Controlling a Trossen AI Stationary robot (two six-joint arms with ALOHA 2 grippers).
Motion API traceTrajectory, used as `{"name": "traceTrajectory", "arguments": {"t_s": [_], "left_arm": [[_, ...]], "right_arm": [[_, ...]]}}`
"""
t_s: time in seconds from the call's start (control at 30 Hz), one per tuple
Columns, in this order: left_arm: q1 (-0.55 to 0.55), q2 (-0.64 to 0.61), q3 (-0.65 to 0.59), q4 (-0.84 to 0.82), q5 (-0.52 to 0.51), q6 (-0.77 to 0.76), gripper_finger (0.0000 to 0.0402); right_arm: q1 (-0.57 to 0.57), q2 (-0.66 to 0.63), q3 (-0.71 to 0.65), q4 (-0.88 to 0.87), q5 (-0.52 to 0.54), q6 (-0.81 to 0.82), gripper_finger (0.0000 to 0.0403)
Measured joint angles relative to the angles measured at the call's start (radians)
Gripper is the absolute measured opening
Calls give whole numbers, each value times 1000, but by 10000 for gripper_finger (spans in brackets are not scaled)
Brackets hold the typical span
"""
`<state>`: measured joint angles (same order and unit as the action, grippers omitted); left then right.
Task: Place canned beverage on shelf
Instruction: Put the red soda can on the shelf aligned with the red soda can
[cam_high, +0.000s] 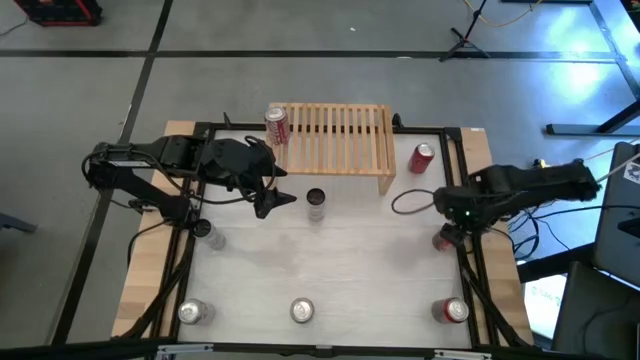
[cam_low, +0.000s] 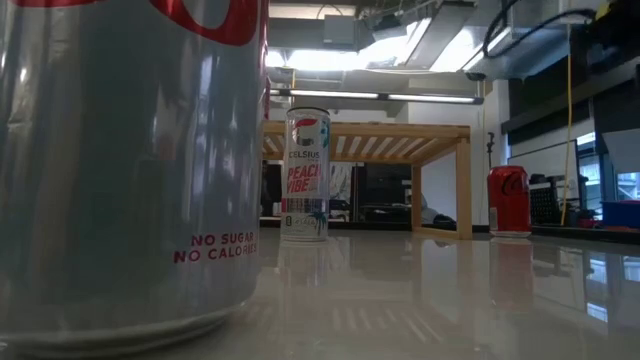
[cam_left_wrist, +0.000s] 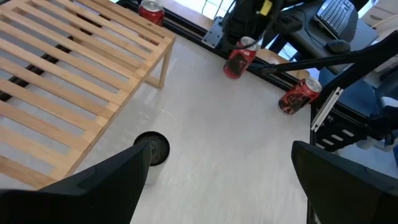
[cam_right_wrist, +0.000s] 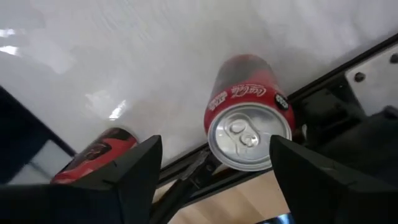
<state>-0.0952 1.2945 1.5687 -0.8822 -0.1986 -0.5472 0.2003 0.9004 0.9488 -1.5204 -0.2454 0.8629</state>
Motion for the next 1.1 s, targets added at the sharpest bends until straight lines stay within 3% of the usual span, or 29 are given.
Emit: {"name": "traceTrajectory", "arguments": {"t_s": [0.13, 0.27, 0.53, 0.83, 1.1], "left_arm": [[0, 0, 0, 0, -7, 0, 377], [0, 0, 0, 0, -21, 0, 377], [1, 0, 0, 0, -21, 0, 377], [1, 0, 0, 1, -21, 0, 377], [1, 0, 0, 1, -21, 0, 377]], "right_arm": [[129, 21, 28, -53, 131, 28, 285], [189, 21, 26, -39, 186, 59, 285], [205, 21, 25, -51, 175, 50, 292], [206, 20, 25, -51, 151, 23, 395], [206, 21, 24, -51, 180, -63, 366]]}}
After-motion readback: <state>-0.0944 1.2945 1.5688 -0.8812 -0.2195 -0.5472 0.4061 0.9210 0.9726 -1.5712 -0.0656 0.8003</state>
